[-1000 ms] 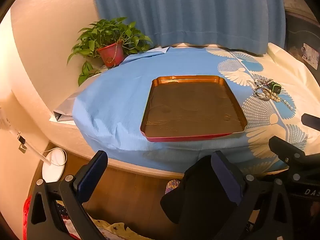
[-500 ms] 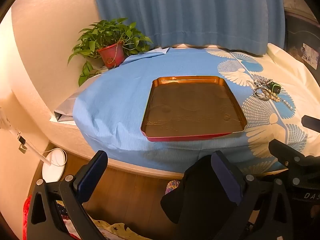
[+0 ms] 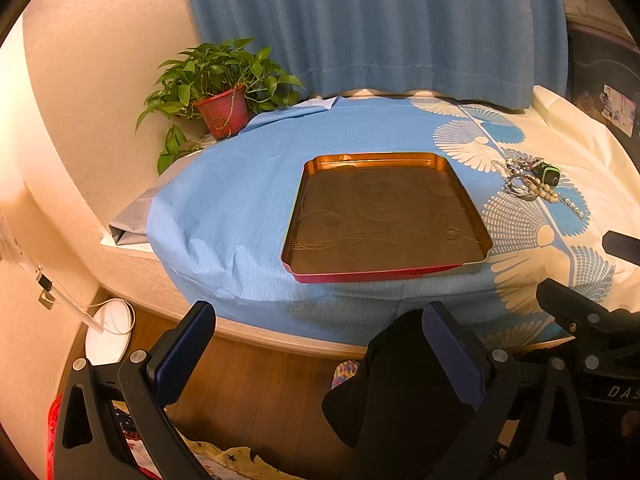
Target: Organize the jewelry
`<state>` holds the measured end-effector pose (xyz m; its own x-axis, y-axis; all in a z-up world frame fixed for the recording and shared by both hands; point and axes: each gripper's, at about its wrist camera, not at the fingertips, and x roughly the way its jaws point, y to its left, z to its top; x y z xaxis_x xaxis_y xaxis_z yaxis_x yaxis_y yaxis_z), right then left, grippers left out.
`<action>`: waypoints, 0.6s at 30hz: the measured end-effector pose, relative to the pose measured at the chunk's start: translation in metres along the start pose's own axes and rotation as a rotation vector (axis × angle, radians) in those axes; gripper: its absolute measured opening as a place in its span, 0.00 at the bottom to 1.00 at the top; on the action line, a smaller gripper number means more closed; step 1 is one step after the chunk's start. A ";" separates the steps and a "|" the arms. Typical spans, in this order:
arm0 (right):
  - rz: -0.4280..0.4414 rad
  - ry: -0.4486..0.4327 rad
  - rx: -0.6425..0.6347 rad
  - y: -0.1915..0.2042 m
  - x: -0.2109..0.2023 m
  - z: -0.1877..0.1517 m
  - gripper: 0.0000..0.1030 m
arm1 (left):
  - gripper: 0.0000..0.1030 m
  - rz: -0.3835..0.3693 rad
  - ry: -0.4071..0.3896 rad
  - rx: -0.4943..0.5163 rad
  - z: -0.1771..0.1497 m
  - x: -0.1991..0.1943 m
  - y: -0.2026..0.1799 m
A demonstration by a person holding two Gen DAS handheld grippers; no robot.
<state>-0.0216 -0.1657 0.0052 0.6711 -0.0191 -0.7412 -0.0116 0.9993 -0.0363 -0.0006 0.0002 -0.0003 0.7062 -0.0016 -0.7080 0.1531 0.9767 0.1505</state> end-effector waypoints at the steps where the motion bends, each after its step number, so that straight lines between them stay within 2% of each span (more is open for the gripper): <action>1: 0.002 0.000 0.001 0.000 -0.001 0.000 1.00 | 1.00 0.000 0.000 -0.001 0.000 0.000 0.000; 18: 0.001 0.001 0.006 -0.001 -0.001 -0.005 1.00 | 1.00 0.002 0.000 0.002 0.000 0.001 0.000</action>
<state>-0.0262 -0.1665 0.0028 0.6702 -0.0185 -0.7420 -0.0077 0.9995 -0.0319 -0.0006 0.0000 -0.0011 0.7068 0.0006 -0.7074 0.1530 0.9762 0.1536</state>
